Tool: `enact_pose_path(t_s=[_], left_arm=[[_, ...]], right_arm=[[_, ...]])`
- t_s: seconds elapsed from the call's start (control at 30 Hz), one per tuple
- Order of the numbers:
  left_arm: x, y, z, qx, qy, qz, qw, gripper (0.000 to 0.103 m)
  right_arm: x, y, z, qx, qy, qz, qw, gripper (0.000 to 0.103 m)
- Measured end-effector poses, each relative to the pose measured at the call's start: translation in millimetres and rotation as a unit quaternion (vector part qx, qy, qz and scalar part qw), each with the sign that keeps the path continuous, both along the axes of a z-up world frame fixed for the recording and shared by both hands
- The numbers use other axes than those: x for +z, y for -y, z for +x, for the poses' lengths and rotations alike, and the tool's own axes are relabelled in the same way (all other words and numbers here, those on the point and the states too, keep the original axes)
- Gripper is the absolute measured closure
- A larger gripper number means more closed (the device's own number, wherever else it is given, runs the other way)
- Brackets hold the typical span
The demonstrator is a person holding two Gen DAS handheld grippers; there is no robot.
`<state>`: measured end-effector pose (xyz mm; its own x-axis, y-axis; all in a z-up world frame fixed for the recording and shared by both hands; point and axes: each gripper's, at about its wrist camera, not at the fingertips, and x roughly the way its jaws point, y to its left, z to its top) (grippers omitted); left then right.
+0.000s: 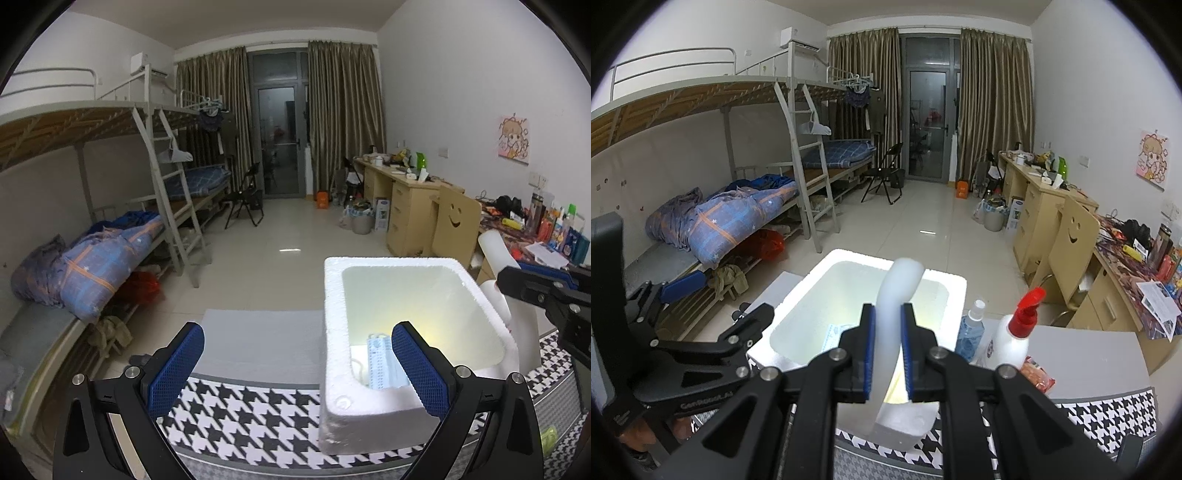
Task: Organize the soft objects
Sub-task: 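Lower the foam tube into the foam box and open the right gripper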
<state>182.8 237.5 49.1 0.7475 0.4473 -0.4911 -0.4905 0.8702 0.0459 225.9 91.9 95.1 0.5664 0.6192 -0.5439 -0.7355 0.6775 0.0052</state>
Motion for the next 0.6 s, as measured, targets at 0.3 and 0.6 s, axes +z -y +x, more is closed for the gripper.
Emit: enact_pose_path(t_s=[0.3, 0.6], left_arm=[[4, 1, -12, 0.014, 0.017, 0.014, 0.9997, 0.001], [-2, -4, -17, 0.018, 0.012, -0.001, 0.9998, 0.001]], right_arm=[[-5, -11, 7, 0.0, -0.006, -0.008, 1.0, 0.086], [-13, -20, 20, -0.004, -0.022, -0.016, 1.0, 0.085]])
